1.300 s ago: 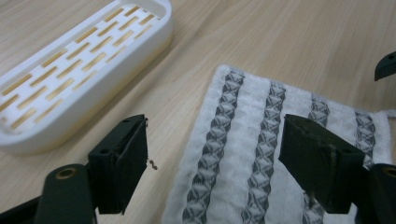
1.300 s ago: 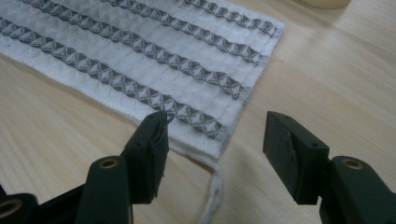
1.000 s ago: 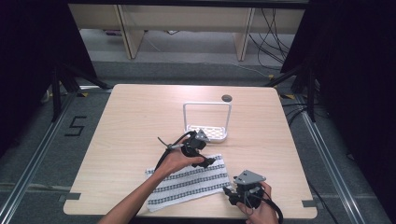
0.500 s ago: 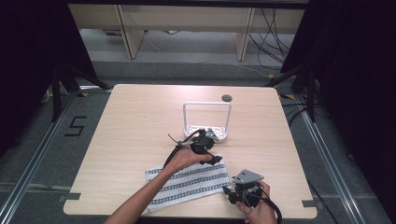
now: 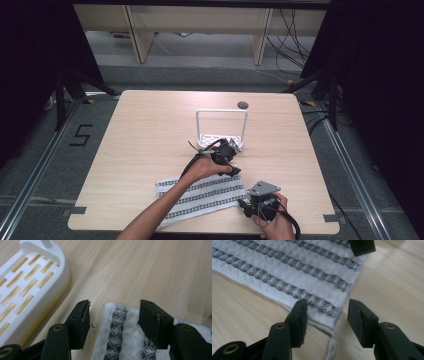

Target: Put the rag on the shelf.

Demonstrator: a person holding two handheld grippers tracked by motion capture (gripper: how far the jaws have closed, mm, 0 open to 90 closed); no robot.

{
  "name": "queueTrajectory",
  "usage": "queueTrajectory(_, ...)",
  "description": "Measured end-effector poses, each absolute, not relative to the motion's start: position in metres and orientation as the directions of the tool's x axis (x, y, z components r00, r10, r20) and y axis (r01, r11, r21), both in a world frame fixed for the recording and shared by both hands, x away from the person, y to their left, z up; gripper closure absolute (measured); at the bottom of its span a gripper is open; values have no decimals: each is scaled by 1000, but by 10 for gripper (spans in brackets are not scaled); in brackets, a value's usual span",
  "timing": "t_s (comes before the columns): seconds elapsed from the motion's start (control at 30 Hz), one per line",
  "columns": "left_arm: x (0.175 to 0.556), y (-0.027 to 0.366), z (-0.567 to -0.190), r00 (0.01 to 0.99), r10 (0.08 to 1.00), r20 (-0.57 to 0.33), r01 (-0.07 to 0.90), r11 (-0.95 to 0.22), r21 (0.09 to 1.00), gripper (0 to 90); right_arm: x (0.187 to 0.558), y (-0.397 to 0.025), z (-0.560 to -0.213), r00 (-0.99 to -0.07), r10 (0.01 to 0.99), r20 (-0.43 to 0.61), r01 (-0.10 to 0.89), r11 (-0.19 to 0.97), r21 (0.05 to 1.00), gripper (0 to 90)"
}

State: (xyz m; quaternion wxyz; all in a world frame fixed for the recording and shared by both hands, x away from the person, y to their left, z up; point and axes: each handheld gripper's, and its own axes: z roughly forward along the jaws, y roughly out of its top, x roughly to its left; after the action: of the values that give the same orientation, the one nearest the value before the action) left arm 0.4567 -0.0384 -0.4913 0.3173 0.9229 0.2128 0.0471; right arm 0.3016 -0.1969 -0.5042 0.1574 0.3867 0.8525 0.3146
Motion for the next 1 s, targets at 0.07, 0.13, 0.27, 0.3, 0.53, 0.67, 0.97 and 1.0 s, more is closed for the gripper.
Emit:
queueTrajectory(0.07, 457, -40, -492, 905, 423, -46, 363, -711, 603, 428, 303, -197, -505, -655, 755, -32, 552, 507, 662, 526)
queueTrajectory(0.13, 457, -41, -494, 906, 421, -40, 359, -714, 602, 433, 303, -198, -505, -656, 754, -28, 555, 508, 659, 536)
queueTrajectory(0.27, 458, -42, -497, 905, 422, -50, 367, -715, 595, 458, 304, -197, -505, -661, 750, -16, 558, 506, 658, 583)
queueTrajectory(0.3, 458, -41, -497, 904, 425, -58, 373, -712, 595, 469, 305, -198, -505, -667, 744, -25, 546, 512, 663, 593)
queueTrajectory(0.53, 460, -40, -496, 905, 422, -51, 368, -716, 593, 527, 305, -196, -505, -661, 750, -10, 559, 502, 660, 653)
queueTrajectory(0.67, 459, -39, -496, 901, 429, -63, 379, -707, 597, 602, 308, -197, -506, -664, 748, 4, 559, 493, 667, 704)
queueTrajectory(0.97, 457, -39, -496, 915, 398, -65, 355, -716, 601, 793, 309, -198, -506, -656, 753, 56, 586, 461, 667, 830)
queueTrajectory(1.0, 456, -39, -495, 916, 396, -61, 350, -719, 600, 793, 309, -198, -507, -658, 751, 56, 584, 462, 668, 840)
